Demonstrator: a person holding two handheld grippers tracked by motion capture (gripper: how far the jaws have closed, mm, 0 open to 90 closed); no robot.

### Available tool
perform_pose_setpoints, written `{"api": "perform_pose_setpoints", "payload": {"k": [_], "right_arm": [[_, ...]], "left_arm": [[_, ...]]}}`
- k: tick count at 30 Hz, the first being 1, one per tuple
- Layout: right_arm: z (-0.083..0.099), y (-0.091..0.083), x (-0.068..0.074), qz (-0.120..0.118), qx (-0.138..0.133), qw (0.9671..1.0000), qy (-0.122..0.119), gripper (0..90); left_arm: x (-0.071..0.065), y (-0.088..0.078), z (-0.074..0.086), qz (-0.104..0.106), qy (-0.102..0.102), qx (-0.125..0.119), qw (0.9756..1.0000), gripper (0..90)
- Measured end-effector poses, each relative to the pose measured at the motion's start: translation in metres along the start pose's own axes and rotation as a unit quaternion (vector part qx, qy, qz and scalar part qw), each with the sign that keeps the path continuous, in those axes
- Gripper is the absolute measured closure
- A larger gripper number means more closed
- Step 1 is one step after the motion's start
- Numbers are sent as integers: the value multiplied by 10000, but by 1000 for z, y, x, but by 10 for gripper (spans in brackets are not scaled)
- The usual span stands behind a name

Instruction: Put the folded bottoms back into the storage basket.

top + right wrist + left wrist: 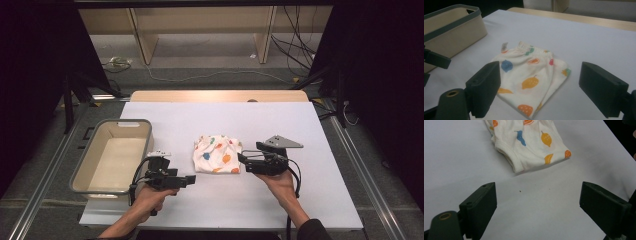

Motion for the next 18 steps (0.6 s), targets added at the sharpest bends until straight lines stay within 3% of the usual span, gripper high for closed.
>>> {"api": "perform_pose_setpoints", "payload": {"k": [18], "right_arm": [[8,24,-6,4,276,9996,104,185]], "left_arm": [[6,13,-1,-132,-201,129,9996,148]]}}
Point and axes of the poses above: each handheld gripper's, and its own axes: y roughly forward along the jaws, z roughly out of its underside, x roughly to its left, the point moved 7 cm from there along y, roughly forward along the jaws, and after that the axes turned 11 degrees about -x, right-handed, at the moved point
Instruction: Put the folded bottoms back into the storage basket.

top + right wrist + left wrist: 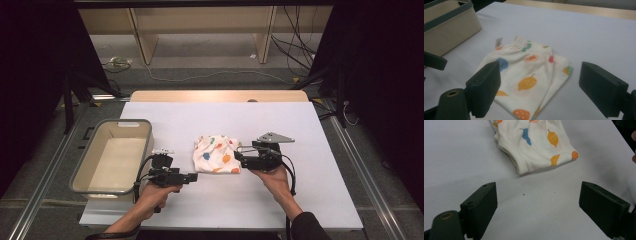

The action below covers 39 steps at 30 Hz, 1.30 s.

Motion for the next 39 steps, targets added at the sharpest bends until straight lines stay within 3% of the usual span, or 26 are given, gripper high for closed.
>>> {"api": "perform_pose_setpoints", "payload": {"k": [19,23,39], "right_arm": [[3,20,-11,136,188,9997,89,189],[3,24,-13,148,241,9995,117,189],[7,39,-30,216,666,9969,350,188]], "left_arm": [[11,21,-7,-21,-491,230,9985,175],[12,27,-8,-3,-682,256,9973,180],[12,39,-10,-24,-629,358,9974,277]]}}
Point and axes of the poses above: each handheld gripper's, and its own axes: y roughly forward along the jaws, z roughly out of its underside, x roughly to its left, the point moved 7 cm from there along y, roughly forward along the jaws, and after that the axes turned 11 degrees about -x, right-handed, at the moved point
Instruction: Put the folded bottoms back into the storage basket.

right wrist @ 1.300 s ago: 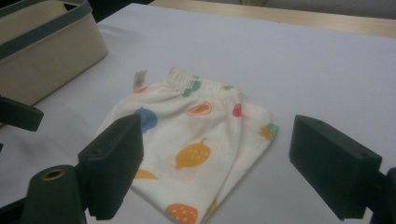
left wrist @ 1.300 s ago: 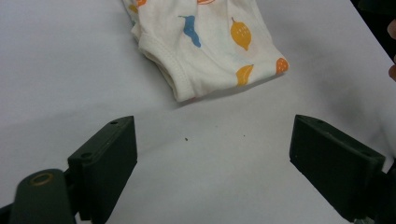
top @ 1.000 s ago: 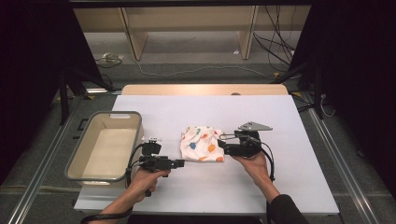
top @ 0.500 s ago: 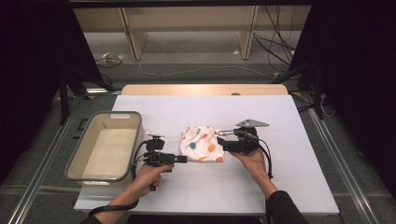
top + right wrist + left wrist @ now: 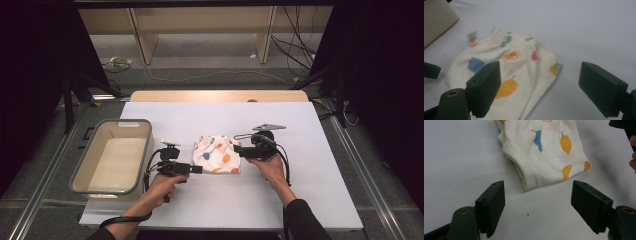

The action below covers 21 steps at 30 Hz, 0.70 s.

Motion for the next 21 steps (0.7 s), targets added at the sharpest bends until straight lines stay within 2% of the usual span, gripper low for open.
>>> {"api": "perform_pose_setpoints", "payload": {"k": [9,17,21], "right_arm": [[1,10,0,-12,137,9999,-8,191],[6,22,-1,-13,323,9995,66,192],[6,27,-3,-18,356,9993,124,199]], "left_arm": [[3,7,0,-40,-44,73,10000,361],[0,13,3,-86,62,200,9997,432],[0,15,2,-132,66,182,9997,477]]}}
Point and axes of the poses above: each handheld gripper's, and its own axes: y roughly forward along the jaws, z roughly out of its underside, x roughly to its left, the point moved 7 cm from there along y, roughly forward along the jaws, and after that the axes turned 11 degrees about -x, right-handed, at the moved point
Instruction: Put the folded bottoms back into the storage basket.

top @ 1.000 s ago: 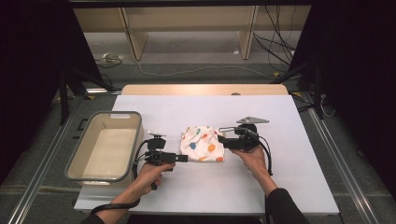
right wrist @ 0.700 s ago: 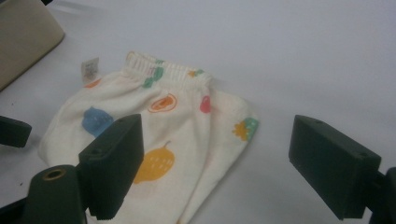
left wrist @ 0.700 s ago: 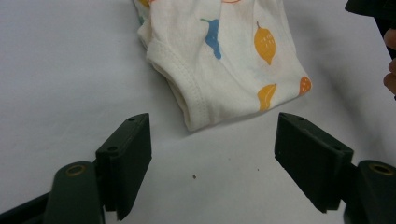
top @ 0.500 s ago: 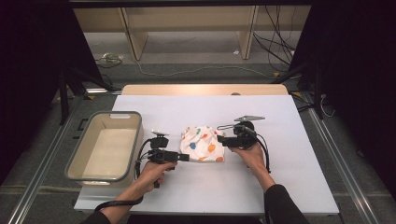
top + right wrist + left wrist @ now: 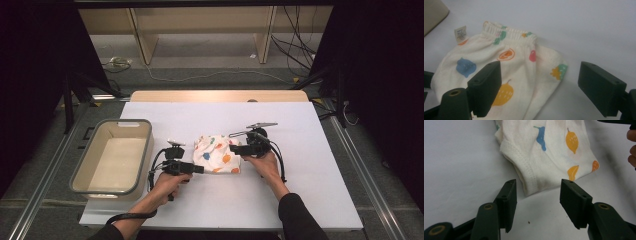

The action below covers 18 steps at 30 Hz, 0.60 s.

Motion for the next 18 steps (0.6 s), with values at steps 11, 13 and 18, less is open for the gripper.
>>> {"api": "perform_pose_setpoints", "payload": {"k": [11,13,18], "right_arm": [[3,15,-6,54,266,9996,107,218],[1,17,-7,63,278,9995,126,221],[-3,22,-7,92,322,9993,146,238]], "left_arm": [[-1,5,2,-117,244,2,9996,719],[-1,5,2,-123,252,6,9996,767],[-1,5,2,-132,354,17,9993,821]]}}
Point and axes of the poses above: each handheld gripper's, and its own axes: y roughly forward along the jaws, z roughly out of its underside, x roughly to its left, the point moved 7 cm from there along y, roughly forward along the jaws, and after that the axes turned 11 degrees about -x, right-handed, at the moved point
